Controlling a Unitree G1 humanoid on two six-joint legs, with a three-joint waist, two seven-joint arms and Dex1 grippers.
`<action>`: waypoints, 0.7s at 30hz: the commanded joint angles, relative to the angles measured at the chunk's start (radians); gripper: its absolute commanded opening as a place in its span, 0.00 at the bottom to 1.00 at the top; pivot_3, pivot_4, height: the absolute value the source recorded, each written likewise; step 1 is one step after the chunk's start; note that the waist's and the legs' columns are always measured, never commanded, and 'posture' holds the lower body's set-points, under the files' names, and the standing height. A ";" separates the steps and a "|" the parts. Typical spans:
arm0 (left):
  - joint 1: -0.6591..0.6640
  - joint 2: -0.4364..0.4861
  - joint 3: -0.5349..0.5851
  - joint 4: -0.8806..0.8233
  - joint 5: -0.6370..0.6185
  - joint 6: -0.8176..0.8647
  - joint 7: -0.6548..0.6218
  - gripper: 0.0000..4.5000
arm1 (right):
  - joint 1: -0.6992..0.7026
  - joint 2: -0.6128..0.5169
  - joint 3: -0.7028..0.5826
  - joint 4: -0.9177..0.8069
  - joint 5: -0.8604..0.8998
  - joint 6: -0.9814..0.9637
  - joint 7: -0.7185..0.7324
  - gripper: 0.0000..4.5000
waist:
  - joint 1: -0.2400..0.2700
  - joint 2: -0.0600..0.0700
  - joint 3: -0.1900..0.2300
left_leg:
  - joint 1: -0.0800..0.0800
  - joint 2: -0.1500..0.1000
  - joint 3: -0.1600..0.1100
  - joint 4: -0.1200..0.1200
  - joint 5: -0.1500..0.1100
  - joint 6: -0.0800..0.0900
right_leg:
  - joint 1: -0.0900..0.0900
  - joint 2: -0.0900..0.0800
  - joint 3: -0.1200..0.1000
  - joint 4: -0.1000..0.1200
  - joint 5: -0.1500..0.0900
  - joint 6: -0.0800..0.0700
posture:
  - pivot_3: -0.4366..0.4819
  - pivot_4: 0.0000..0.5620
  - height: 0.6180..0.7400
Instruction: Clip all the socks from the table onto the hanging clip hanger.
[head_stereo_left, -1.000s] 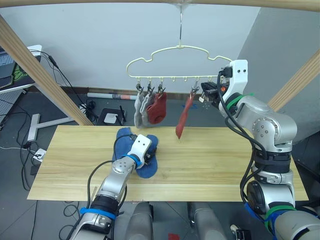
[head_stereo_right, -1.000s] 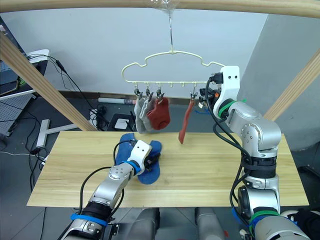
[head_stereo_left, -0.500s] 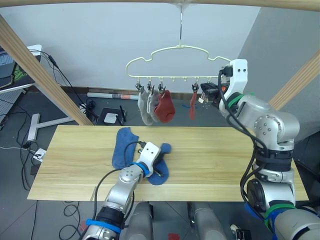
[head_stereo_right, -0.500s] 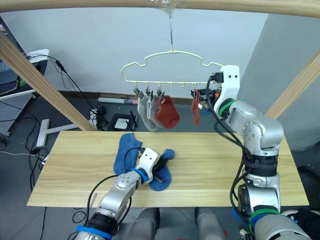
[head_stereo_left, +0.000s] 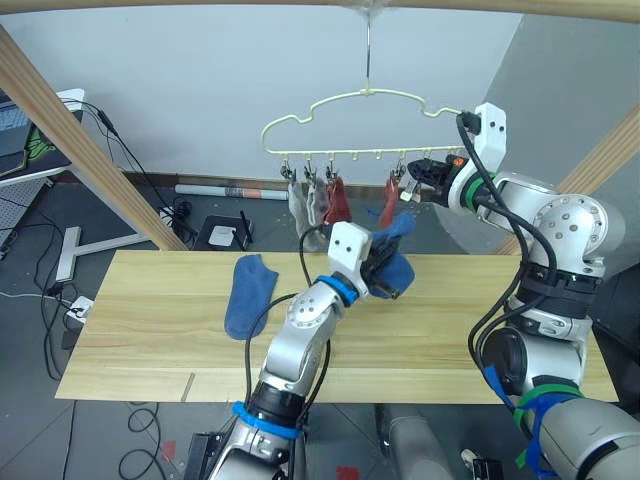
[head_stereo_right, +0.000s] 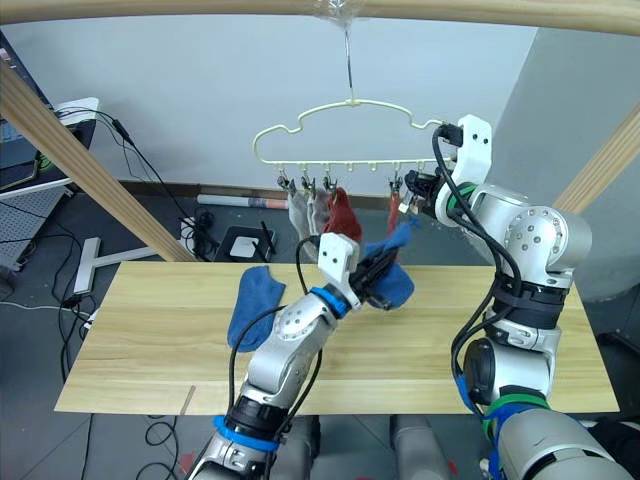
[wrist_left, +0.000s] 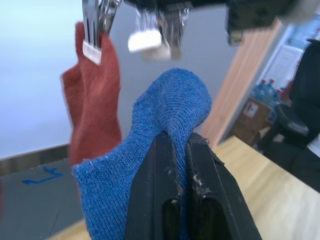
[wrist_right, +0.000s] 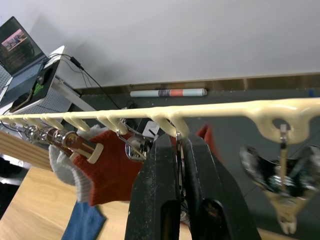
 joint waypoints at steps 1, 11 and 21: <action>-0.024 -0.078 0.003 0.035 -0.024 -0.041 0.025 0.00 | -0.011 0.002 -0.040 -0.007 -0.002 0.040 -0.038 0.00 | -0.001 0.000 0.000 | 0.000 0.000 0.000 0.000 0.000 0.000 | 0.000 0.000 0.000 0.000 0.000 0.000 | 0.44 0.51 1.00; -0.105 -0.097 0.018 0.131 -0.035 -0.120 0.034 0.00 | -0.013 0.024 -0.075 -0.038 -0.014 0.102 -0.069 0.00 | -0.001 0.000 0.000 | -0.001 0.000 0.000 0.000 0.000 0.000 | 0.000 0.000 0.000 0.000 0.000 0.000 | 0.41 0.51 1.00; -0.126 -0.111 0.034 0.138 -0.035 -0.132 0.032 0.00 | -0.022 0.047 -0.104 -0.044 -0.019 0.122 -0.085 0.00 | -0.002 0.000 0.000 | -0.001 0.000 0.000 0.000 0.000 0.000 | 0.000 0.000 0.000 0.000 0.000 0.000 | 0.41 0.51 1.00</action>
